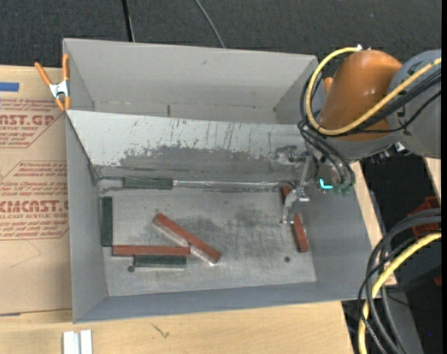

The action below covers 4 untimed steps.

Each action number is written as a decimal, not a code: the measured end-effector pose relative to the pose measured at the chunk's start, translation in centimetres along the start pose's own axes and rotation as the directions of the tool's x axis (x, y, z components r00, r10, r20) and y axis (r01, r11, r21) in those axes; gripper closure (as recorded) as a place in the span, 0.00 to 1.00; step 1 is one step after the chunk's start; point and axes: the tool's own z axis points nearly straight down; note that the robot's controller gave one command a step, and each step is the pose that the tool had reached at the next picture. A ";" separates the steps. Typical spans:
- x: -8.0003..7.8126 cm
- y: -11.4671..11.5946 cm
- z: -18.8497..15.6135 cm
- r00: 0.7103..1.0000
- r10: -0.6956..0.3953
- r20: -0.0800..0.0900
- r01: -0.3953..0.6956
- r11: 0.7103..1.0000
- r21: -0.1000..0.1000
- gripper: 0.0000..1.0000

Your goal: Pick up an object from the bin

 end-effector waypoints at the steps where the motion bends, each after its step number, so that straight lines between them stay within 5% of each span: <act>1: -0.2 0.0 -0.4 1.000 -0.001 0.008 0.001 1.000 0.001 0.00; 2: 1.3 5.1 3.4 0.997 -0.072 0.010 0.072 0.997 0.002 0.00; 3: 0.6 10.0 3.9 0.979 -0.203 0.008 0.203 0.979 0.000 0.00; 4: 6.6 10.6 5.0 0.993 -0.122 0.007 0.122 0.993 0.000 0.00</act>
Offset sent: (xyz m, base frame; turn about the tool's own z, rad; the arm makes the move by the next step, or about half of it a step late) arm -0.0356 0.1238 -0.0876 -0.1741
